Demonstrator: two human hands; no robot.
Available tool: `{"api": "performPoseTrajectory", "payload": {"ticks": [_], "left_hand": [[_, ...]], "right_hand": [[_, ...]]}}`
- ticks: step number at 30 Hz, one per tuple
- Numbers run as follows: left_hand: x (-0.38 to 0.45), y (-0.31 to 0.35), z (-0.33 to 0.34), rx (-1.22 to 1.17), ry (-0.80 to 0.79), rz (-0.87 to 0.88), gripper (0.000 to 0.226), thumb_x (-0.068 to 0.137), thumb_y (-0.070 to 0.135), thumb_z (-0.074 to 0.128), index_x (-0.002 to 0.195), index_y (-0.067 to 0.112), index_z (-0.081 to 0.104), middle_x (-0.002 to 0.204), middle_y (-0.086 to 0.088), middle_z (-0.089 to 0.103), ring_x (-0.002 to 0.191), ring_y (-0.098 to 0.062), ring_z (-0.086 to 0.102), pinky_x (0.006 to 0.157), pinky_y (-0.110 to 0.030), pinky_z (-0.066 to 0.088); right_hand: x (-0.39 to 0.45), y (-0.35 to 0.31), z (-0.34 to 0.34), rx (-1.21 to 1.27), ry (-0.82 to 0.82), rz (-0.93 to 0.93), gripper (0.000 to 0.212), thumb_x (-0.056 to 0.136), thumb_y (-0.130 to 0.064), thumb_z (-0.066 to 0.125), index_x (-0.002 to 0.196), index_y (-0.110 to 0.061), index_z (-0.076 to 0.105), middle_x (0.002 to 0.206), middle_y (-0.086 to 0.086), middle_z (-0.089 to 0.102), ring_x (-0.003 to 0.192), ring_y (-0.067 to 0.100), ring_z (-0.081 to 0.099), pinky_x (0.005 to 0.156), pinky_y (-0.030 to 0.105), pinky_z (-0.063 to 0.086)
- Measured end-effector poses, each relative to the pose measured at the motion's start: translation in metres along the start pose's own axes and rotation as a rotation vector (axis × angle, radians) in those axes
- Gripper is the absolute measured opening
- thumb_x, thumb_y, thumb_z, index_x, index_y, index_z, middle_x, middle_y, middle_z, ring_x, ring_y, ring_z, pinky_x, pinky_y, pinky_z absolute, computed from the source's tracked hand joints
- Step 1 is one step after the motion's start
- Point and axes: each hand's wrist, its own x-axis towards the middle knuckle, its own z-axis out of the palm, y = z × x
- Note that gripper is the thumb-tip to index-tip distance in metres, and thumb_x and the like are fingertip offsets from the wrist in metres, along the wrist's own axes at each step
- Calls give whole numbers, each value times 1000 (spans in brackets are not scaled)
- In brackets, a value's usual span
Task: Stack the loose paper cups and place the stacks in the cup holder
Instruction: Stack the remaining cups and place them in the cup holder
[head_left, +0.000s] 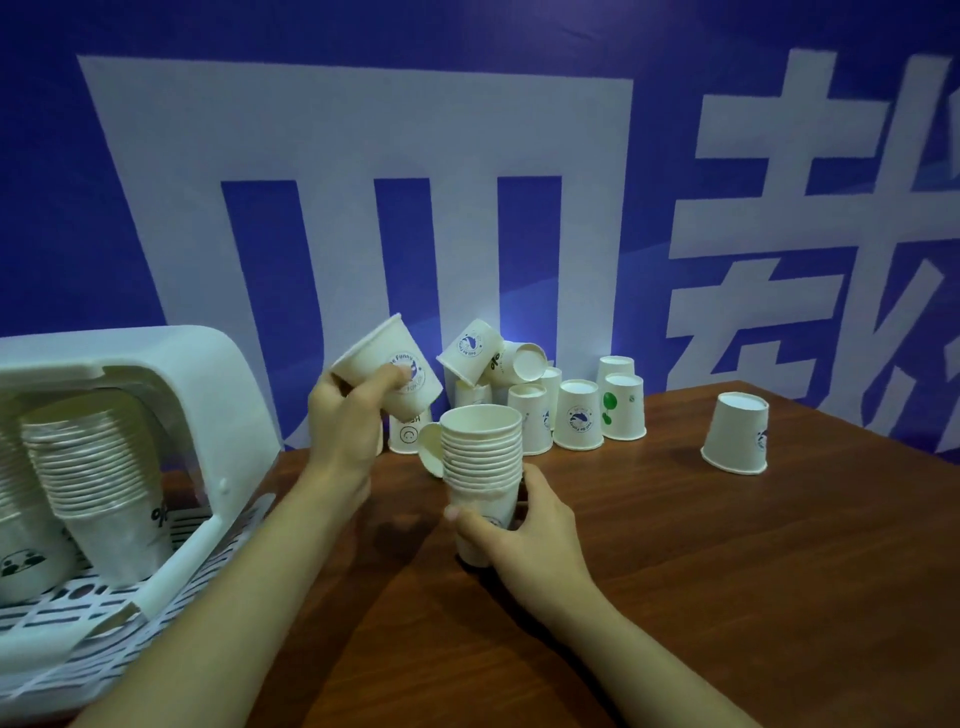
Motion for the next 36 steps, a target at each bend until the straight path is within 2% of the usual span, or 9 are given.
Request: {"api": "performPoseTrajectory", "payload": {"ticks": [4, 8, 13, 17, 22, 26, 29, 32, 36], "left_hand": [[-16, 24, 13, 15, -153, 90, 63, 65, 32, 78, 121, 4, 67, 104, -5, 74, 77, -1, 72, 61, -16, 54], [-26, 26, 20, 135, -308, 128, 61, 63, 28, 77, 119, 7, 64, 104, -6, 72, 72, 5, 68, 59, -13, 52], [-29, 6, 20, 340, -451, 203, 80, 56, 37, 83, 129, 21, 55, 113, 7, 67, 89, 8, 66, 76, -15, 53], [-23, 0, 14, 371, -477, 225, 80, 53, 56, 76, 125, 25, 61, 118, 7, 69, 111, -11, 65, 98, -39, 55], [-21, -1, 10, 325, -430, 229, 76, 63, 68, 62, 128, 29, 62, 136, 3, 55, 130, -9, 50, 99, -23, 42], [-18, -10, 13, 223, -303, 198, 47, 81, 54, 63, 116, 23, 65, 120, 1, 63, 111, -6, 60, 84, -13, 48], [-8, -34, 9, 316, -116, 112, 15, 105, 34, 56, 105, 21, 65, 110, 0, 66, 111, -23, 63, 91, -33, 52], [-9, -60, -3, 576, -158, 191, 13, 107, 24, 54, 116, 22, 63, 118, 3, 62, 113, -17, 58, 94, -33, 45], [-15, -79, -4, 756, -318, 311, 27, 102, 26, 62, 128, 30, 59, 132, 8, 56, 122, -11, 54, 107, -36, 44]], "right_hand": [[0, 0, 0, -6, 20, 14, 44, 73, -37, 90, 109, -36, 64, 102, -21, 74, 91, -4, 69, 76, 19, 57], [1, 0, 0, -6, 23, 21, 45, 68, -37, 87, 107, -36, 65, 101, -16, 75, 91, 2, 71, 83, 32, 61], [1, 2, 2, 0, 19, 17, 41, 71, -33, 87, 106, -33, 66, 97, -10, 76, 87, 9, 73, 79, 40, 63], [2, 3, 1, -28, 20, 7, 42, 71, -34, 86, 107, -35, 65, 99, -12, 76, 88, 6, 72, 78, 34, 63], [1, 2, 0, -19, 19, -1, 44, 73, -31, 86, 111, -35, 64, 100, -18, 75, 90, 2, 71, 77, 24, 59], [0, 0, 0, -26, 14, -20, 51, 73, -33, 90, 117, -37, 64, 106, -22, 73, 97, -3, 69, 82, 23, 57], [2, 0, -1, -16, 126, 6, 48, 68, -36, 93, 108, -35, 66, 99, -20, 75, 90, -3, 70, 80, 26, 59], [8, 3, -9, -49, 325, 40, 46, 62, -46, 90, 99, -32, 65, 91, -14, 75, 84, 3, 71, 81, 40, 61], [21, 6, -37, -92, 444, 75, 44, 67, -40, 88, 100, -33, 60, 94, -16, 69, 91, 9, 68, 88, 42, 58]]}}
